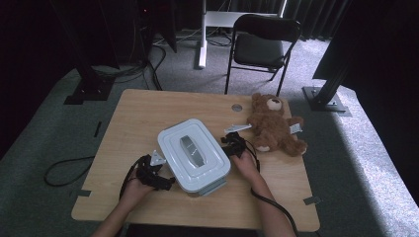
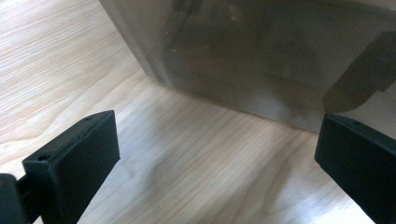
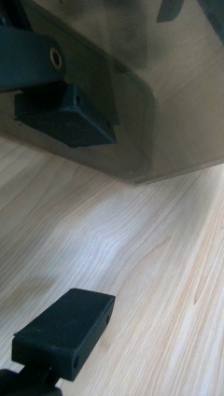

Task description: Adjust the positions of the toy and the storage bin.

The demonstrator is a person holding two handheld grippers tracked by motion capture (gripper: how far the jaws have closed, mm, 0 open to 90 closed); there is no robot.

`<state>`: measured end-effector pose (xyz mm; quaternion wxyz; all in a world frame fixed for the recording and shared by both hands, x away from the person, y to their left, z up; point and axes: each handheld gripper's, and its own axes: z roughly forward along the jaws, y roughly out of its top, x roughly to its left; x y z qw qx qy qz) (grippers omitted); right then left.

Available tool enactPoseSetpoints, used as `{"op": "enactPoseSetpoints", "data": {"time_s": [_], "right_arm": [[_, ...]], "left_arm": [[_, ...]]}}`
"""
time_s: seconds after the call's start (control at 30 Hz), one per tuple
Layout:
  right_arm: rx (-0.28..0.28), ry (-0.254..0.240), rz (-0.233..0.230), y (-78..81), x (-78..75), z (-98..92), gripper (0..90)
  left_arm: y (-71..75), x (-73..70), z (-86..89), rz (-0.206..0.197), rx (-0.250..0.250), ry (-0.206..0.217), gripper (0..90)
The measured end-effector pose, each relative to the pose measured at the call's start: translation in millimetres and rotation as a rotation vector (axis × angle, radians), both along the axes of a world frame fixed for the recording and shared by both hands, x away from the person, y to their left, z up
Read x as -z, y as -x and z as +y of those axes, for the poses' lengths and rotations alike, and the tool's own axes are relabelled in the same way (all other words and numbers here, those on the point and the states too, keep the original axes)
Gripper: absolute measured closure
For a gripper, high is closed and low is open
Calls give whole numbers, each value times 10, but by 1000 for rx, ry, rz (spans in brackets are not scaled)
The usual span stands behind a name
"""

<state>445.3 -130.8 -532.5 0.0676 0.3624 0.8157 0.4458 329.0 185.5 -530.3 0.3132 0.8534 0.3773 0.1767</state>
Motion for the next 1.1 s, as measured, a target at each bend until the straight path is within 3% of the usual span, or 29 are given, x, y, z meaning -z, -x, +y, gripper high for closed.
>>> {"op": "enactPoseSetpoints", "data": {"time_s": [0.17,0.4,0.53,0.63,0.7,0.8,1.1], "right_arm": [[-1,4,0,17,2,-99,187],[6,17,1,19,9,-176,175],[15,34,-2,36,35,-211,129],[19,64,-23,76,67,-224,127],[25,65,-31,107,91,-254,124],[42,51,-60,172,112,-321,124],[47,74,-109,366,160,-451,124]], "left_arm": [[24,12,-109,8,8,12,4],[56,17,-171,-18,-14,11,4],[65,-3,-46,-48,-74,101,4],[77,-26,6,-53,-69,111,4],[92,-41,52,-56,-49,104,4],[136,-63,120,-64,-45,129,5],[250,-234,222,-39,-34,151,5]]}}
